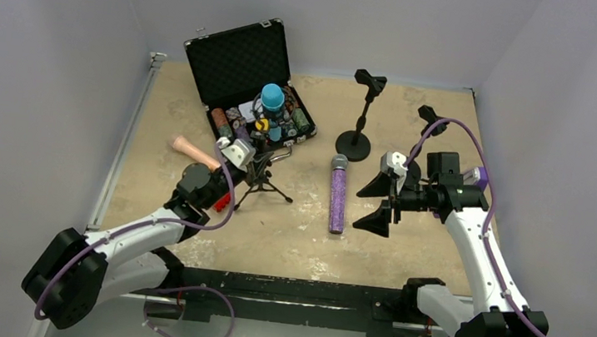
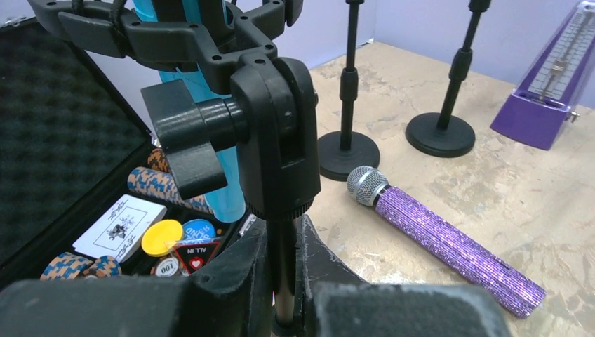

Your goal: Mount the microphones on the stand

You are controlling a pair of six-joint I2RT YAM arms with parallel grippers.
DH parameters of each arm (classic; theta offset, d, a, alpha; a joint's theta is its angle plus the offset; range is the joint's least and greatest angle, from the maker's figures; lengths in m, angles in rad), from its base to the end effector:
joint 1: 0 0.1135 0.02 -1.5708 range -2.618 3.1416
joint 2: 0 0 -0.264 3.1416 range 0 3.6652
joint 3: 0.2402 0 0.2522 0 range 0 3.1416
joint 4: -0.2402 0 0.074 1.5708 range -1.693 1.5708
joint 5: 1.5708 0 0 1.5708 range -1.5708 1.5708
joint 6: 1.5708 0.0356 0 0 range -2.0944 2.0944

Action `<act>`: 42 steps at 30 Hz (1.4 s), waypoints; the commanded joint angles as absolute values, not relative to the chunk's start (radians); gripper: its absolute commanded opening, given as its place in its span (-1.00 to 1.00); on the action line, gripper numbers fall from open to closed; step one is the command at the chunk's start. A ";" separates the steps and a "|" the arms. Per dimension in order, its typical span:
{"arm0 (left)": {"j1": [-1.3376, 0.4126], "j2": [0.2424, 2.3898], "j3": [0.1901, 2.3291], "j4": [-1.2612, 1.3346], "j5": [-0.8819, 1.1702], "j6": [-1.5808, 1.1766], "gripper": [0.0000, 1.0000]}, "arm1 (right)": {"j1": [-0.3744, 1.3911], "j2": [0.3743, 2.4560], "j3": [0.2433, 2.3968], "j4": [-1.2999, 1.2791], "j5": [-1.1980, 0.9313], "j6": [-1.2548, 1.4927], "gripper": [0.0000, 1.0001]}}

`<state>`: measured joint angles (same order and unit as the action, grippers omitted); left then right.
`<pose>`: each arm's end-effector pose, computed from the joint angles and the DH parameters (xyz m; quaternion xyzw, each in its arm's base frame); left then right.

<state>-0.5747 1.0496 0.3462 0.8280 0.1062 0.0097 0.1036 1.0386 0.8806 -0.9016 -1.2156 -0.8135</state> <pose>0.1849 -0.1242 0.2434 0.2285 0.6213 -0.2424 0.7092 0.1752 0.0518 0.2864 -0.4810 0.6483 0.4459 0.3866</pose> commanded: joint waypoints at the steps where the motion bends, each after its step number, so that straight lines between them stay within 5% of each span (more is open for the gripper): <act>1: -0.571 0.966 0.400 0.837 0.190 0.041 -1.00 | 0.101 1.032 0.884 -0.903 -1.214 -0.832 0.86; 19: -0.486 0.769 0.771 0.307 0.054 0.026 -1.00 | 0.100 1.017 0.885 -0.908 -1.213 -0.836 0.86; 42: 0.249 0.856 0.728 0.478 0.217 -0.021 -1.00 | 0.100 1.017 0.890 -0.924 -1.241 -0.843 0.86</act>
<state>0.1833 0.8558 0.7490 0.2661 0.2119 -0.0406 0.1036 1.0313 0.8806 -0.9070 -1.2152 -0.8207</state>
